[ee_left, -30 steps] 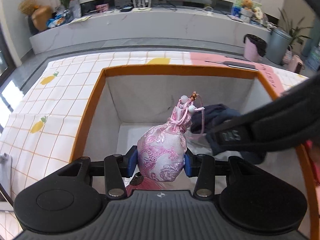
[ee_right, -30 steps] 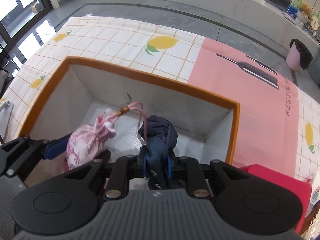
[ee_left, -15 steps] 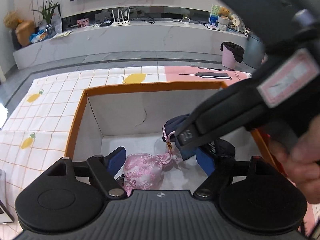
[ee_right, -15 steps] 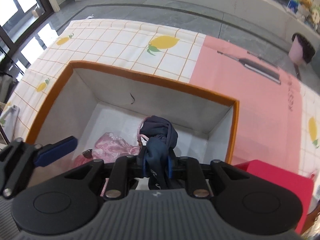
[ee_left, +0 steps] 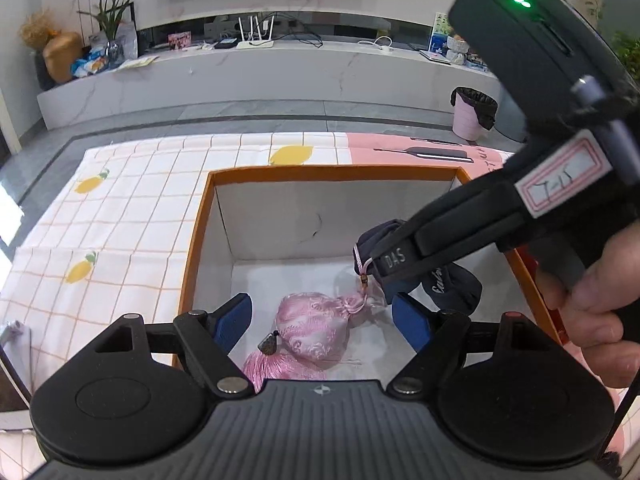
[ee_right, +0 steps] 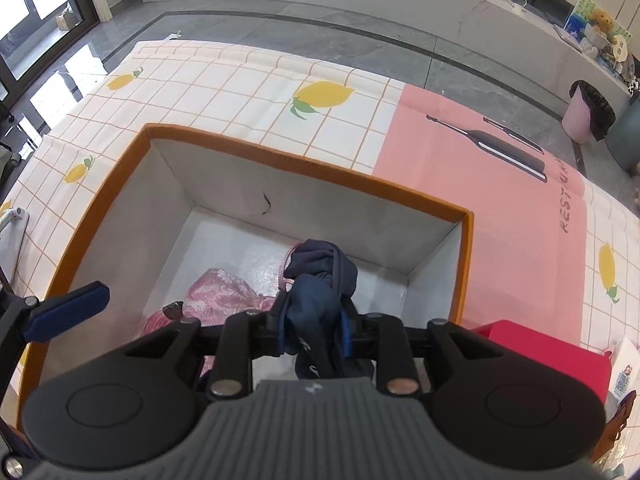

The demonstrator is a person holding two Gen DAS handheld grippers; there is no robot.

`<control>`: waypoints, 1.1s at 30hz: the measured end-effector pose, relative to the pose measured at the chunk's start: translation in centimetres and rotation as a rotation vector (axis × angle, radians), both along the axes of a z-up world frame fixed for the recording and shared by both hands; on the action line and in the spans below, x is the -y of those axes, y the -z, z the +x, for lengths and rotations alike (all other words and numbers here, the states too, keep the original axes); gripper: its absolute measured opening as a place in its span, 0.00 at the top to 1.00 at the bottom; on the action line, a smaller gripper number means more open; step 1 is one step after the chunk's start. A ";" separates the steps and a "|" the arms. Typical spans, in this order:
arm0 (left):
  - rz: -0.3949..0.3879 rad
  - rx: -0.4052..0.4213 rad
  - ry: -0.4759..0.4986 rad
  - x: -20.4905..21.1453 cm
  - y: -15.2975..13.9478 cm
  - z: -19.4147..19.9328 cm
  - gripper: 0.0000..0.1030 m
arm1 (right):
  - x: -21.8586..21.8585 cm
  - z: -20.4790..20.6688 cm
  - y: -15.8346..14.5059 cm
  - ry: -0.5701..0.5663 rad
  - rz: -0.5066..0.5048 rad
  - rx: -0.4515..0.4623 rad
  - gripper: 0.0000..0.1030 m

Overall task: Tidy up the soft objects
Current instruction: 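Open the left gripper to drop the pouch while the right gripper releases the navy cloth into the box, then move the right gripper to the white plush case with teal spikes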

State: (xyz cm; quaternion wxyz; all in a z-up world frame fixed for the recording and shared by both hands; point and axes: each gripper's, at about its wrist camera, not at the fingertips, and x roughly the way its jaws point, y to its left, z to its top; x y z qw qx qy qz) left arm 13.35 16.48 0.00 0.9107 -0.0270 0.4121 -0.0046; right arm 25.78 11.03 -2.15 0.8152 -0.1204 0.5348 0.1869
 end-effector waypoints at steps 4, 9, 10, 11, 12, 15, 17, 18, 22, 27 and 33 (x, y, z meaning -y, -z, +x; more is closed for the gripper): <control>0.005 -0.014 -0.010 -0.4 0.4 0.3 0.09 | -0.1 -0.1 0.3 -0.007 -0.010 -0.003 0.75; 0.037 -0.038 -0.023 -0.2 0.7 0.2 0.09 | -0.7 -0.6 0.3 -0.067 -0.012 0.014 0.37; 0.036 -0.044 -0.038 -0.3 0.7 0.2 0.09 | -0.9 -0.8 0.2 -0.076 -0.017 0.031 0.33; 0.030 -0.047 -0.047 -0.4 0.7 0.2 0.09 | -1.0 -0.9 0.0 -0.082 -0.020 0.051 0.25; 0.023 -0.045 -0.048 -0.5 0.6 0.2 0.09 | -1.1 -1.1 -0.1 -0.095 -0.023 0.066 0.19; 0.017 -0.042 -0.057 -0.6 0.2 -0.1 0.09 | -1.6 -1.5 -0.7 -0.140 -0.021 0.091 0.06; 0.025 -0.035 -0.056 -0.6 -0.3 -0.3 0.09 | -1.8 -1.9 -1.1 -0.168 -0.020 0.108 0.05; 0.030 -0.029 -0.054 -0.6 -0.6 -0.5 0.09 | -1.8 -2.1 -1.4 -0.179 -0.019 0.116 0.05; 0.042 -0.004 -0.049 -0.8 -2.0 -1.4 0.09 | -1.7 -2.8 -2.4 -0.190 0.004 0.121 0.03; 0.066 0.022 -0.054 -1.3 -4.2 -2.3 0.09 | -1.5 -3.5 -4.5 -0.179 0.027 0.141 0.03; 0.108 0.080 -0.062 -1.2 -7.7 -3.8 0.09 | -0.1 -4.8 -8.3 -0.176 0.066 0.173 0.03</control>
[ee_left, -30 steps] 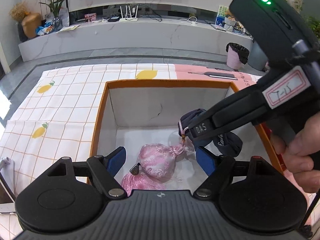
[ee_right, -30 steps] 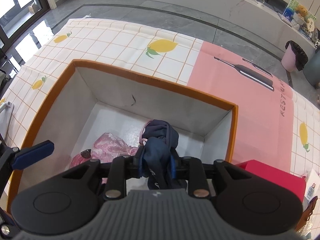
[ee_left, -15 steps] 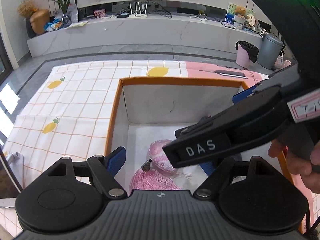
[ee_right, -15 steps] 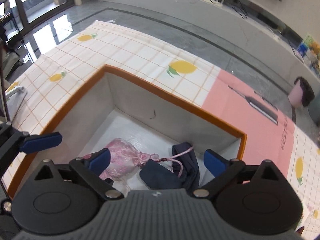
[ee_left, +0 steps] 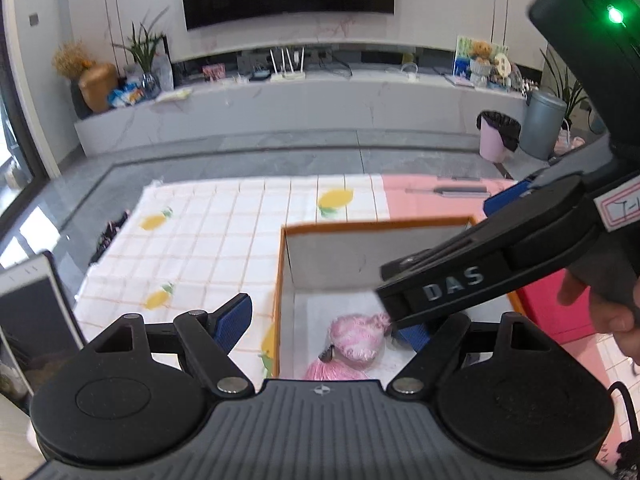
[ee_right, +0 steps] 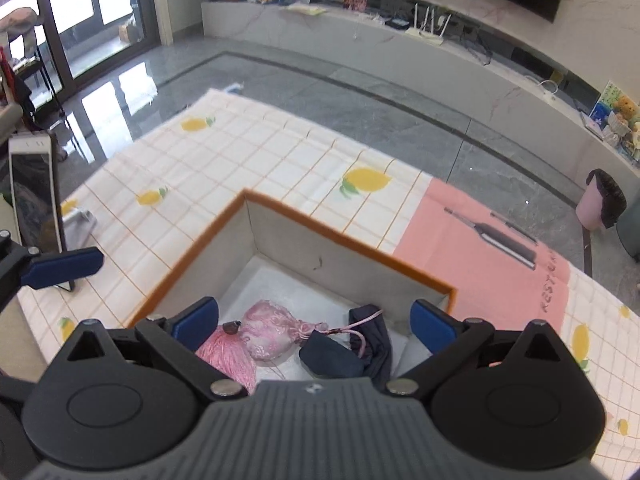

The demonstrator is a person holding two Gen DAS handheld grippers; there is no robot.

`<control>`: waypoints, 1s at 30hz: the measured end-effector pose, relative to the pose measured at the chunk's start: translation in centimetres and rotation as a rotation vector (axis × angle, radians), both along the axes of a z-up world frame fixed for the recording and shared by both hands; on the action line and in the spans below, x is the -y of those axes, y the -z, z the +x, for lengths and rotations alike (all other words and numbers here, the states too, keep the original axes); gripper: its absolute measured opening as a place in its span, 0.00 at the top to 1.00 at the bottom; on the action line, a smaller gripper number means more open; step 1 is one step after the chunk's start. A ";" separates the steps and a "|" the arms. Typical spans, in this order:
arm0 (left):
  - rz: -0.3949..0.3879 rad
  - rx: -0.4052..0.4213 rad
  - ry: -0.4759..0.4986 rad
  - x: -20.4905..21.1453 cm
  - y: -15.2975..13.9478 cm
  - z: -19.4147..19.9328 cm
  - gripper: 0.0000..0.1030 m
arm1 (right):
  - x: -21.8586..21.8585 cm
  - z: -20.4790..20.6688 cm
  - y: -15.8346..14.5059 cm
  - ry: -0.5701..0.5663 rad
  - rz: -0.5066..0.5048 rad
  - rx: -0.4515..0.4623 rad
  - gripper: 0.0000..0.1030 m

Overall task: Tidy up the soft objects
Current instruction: 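Move the right gripper to the white plush case with teal spikes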

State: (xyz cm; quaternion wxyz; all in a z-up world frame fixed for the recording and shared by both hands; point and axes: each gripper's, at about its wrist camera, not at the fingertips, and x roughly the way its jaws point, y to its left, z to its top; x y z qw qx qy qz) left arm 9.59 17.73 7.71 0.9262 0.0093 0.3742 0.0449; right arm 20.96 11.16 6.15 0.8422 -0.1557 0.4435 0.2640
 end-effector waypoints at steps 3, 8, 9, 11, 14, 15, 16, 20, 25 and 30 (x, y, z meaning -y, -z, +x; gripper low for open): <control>0.006 0.022 0.023 0.8 -1.9 -0.5 0.09 | 1.8 -0.6 -2.0 0.024 0.027 0.017 0.03; 0.028 0.090 0.062 3.4 -4.7 -0.9 0.09 | 6.2 -1.5 -5.1 0.093 0.083 0.029 0.03; 0.025 0.101 0.076 4.2 -5.1 -0.9 0.09 | 7.1 -1.6 -5.7 0.108 0.084 0.035 0.03; 0.014 0.115 0.105 5.9 -5.7 -0.8 0.09 | 9.3 -1.9 -6.8 0.142 0.086 0.047 0.03; 0.000 0.124 0.168 8.9 -6.3 -0.5 0.09 | 13.1 -2.4 -8.3 0.193 0.091 0.075 0.03; -0.003 0.125 0.191 10.1 -6.3 -0.5 0.09 | 14.4 -2.6 -8.7 0.211 0.089 0.082 0.03; -0.006 0.126 0.215 11.3 -6.4 -0.4 0.09 | 15.9 -2.7 -9.1 0.232 0.089 0.088 0.03; -0.021 0.135 0.304 16.1 -6.1 -0.5 0.09 | 22.0 -3.2 -9.8 0.333 0.088 0.101 0.03; -0.086 0.118 0.404 21.3 -4.1 0.0 0.09 | 28.7 -4.0 -8.1 0.421 0.003 0.106 0.03; -0.095 0.063 0.472 25.7 -0.1 1.0 0.09 | 35.2 -4.3 -3.8 0.527 -0.009 0.043 0.03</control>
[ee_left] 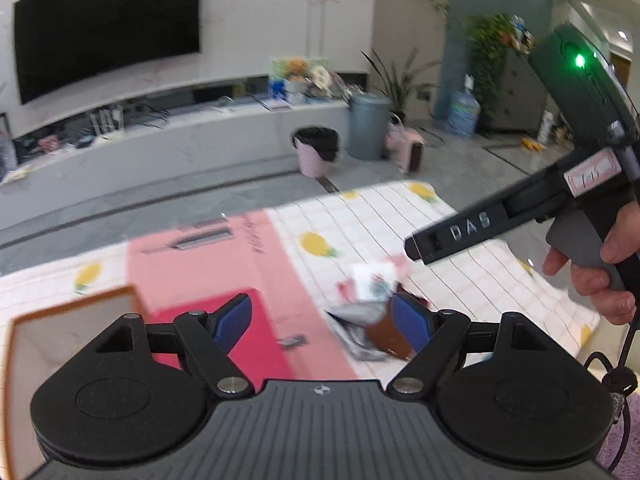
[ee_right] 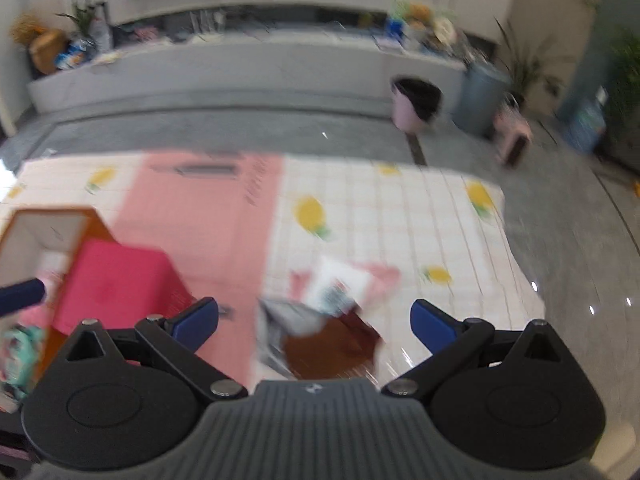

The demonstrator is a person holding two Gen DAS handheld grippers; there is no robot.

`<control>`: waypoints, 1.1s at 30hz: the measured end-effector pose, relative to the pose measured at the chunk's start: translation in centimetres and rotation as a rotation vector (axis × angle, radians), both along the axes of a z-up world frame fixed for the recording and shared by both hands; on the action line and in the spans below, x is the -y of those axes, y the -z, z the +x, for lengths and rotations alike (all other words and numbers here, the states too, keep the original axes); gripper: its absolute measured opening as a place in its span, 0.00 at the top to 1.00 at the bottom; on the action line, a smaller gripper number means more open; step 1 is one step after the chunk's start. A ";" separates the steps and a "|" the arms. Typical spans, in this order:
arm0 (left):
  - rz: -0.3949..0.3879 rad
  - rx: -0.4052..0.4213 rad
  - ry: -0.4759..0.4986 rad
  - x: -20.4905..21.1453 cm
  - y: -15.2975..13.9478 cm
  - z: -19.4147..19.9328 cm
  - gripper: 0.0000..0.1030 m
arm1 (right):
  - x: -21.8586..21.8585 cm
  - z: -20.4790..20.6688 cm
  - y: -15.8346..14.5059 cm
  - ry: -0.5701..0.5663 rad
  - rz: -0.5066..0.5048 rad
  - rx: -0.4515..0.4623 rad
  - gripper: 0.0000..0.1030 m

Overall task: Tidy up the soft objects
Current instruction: 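Move the right gripper to the white plush case with teal spikes, then close the right gripper on the white plush case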

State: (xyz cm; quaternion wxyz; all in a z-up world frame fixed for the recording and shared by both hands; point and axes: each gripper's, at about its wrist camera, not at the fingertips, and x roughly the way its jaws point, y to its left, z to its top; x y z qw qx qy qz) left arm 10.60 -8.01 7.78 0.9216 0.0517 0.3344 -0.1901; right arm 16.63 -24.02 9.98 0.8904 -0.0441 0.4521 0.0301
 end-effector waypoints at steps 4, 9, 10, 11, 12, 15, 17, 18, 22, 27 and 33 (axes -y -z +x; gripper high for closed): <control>0.031 0.007 0.015 2.1 3.9 -0.1 0.09 | 3.4 -0.6 5.6 0.014 -0.075 -0.085 0.03; 0.063 0.001 0.045 3.8 7.9 -1.2 0.09 | 7.1 -1.8 11.7 0.053 -0.033 -0.224 0.03; 0.070 -0.006 0.044 3.9 8.8 -1.3 0.09 | 7.5 -1.9 12.8 0.073 -0.032 -0.257 0.03; 0.074 -0.012 0.043 3.9 9.4 -1.5 0.09 | 7.7 -1.8 13.7 0.100 -0.035 -0.289 0.03; 0.072 -0.016 0.043 3.7 9.9 -1.8 0.09 | 8.1 -1.7 14.7 0.140 -0.031 -0.315 0.04; 0.042 0.024 0.028 3.1 11.3 -2.6 0.09 | 8.9 -1.5 16.7 0.232 0.004 -0.312 0.07; 0.039 0.041 0.025 2.7 11.4 -2.9 0.09 | 9.2 -0.9 17.7 0.272 0.038 -0.308 0.07; 0.034 0.045 0.023 2.5 11.5 -3.0 0.09 | 9.4 -0.6 18.1 0.301 0.065 -0.308 0.07; 0.022 0.042 0.018 1.5 11.7 -3.2 0.09 | 10.1 0.3 19.7 0.392 0.206 -0.326 0.08; -0.025 0.013 0.009 0.8 12.0 -2.9 0.09 | 9.5 -0.2 19.7 0.344 0.156 -0.277 0.25; -0.044 -0.001 0.036 0.8 12.1 -3.5 0.09 | 11.2 -2.1 18.6 0.365 0.170 -0.254 0.31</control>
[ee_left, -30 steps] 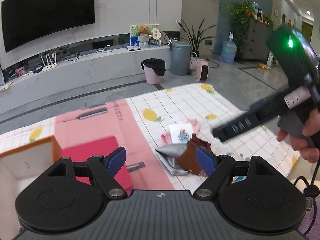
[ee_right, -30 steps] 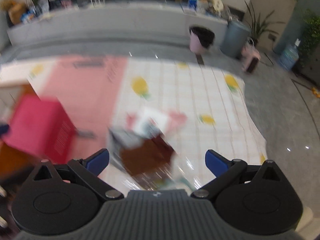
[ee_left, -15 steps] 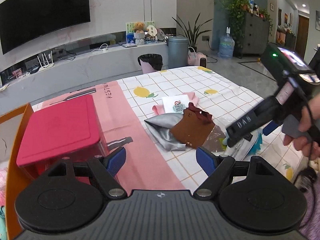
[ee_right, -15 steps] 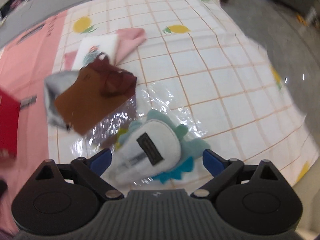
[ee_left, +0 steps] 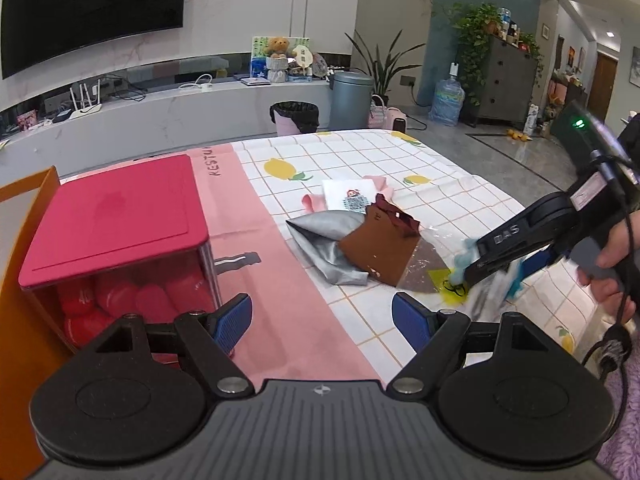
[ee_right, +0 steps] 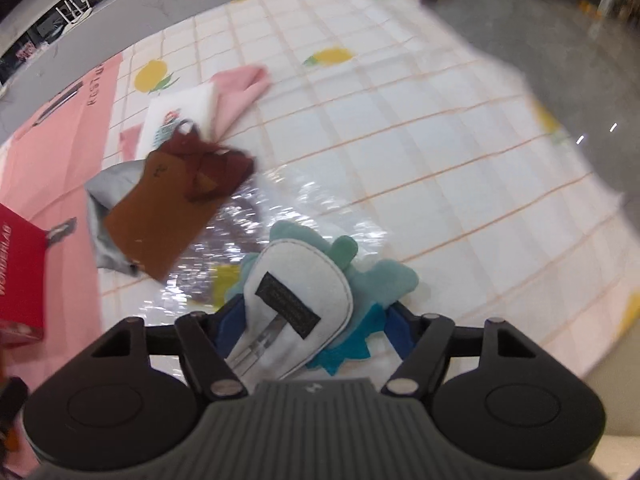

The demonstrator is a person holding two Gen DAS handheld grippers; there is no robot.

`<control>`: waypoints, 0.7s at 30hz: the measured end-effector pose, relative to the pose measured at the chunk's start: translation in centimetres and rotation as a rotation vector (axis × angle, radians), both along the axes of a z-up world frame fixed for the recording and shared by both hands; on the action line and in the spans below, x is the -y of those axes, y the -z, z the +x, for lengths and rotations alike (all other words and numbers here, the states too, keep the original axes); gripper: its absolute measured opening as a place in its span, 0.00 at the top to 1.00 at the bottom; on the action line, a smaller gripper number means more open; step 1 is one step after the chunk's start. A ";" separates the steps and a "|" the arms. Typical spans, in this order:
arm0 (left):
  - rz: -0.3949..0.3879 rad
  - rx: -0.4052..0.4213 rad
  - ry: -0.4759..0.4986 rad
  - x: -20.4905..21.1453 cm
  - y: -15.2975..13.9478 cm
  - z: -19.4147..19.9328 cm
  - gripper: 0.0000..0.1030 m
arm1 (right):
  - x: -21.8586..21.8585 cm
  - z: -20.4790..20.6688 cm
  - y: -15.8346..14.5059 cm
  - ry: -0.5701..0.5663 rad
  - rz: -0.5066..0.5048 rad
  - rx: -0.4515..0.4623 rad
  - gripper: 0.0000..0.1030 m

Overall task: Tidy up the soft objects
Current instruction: 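Close the right gripper on the white plush case, then lift the plush case with the right gripper while the left gripper closes on the clear plastic bag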

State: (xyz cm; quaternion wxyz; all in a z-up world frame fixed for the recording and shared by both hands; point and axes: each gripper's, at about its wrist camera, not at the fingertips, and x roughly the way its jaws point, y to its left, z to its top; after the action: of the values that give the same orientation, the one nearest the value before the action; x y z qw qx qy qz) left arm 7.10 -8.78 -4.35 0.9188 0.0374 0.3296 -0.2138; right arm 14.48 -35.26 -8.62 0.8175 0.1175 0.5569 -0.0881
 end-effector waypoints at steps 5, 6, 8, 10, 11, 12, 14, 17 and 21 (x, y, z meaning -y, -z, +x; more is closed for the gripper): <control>-0.002 0.000 0.012 0.2 0.0 -0.6 0.09 | 2.6 -2.1 -2.0 0.037 -0.082 0.059 0.31; -0.001 -0.001 0.014 0.3 0.0 -0.6 0.09 | 3.6 -2.3 -2.0 0.085 -0.063 0.053 0.31; 0.003 -0.003 0.020 0.5 0.1 -0.7 0.09 | 5.4 -2.5 -1.5 0.165 -0.044 0.018 0.31; 0.002 -0.014 0.031 0.6 0.2 -0.7 0.09 | 7.1 -2.1 -0.3 0.217 -0.017 -0.039 0.31; 0.000 -0.026 0.038 0.7 0.2 -0.7 0.09 | 7.7 -1.8 0.4 0.224 0.013 -0.059 0.29; -0.003 -0.034 0.039 0.7 0.3 -0.7 0.09 | 8.4 -1.5 1.0 0.234 0.049 -0.071 0.28; -0.008 -0.044 0.033 0.7 0.5 -0.7 0.09 | 9.1 -1.3 0.9 0.263 0.056 -0.049 0.26; -0.016 -0.060 0.031 0.7 0.6 -0.7 0.09 | 9.3 -0.9 1.3 0.302 0.074 -0.073 0.11; -0.012 -0.058 0.072 1.3 0.6 -1.0 0.09 | 7.9 -0.1 1.6 0.246 -0.014 -0.080 0.23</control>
State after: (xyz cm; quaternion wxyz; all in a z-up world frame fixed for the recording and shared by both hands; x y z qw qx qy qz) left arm 6.06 -10.13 -4.95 0.9009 0.0372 0.3530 -0.2496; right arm 14.34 -43.18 -10.27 0.7783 0.1755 0.5701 -0.1961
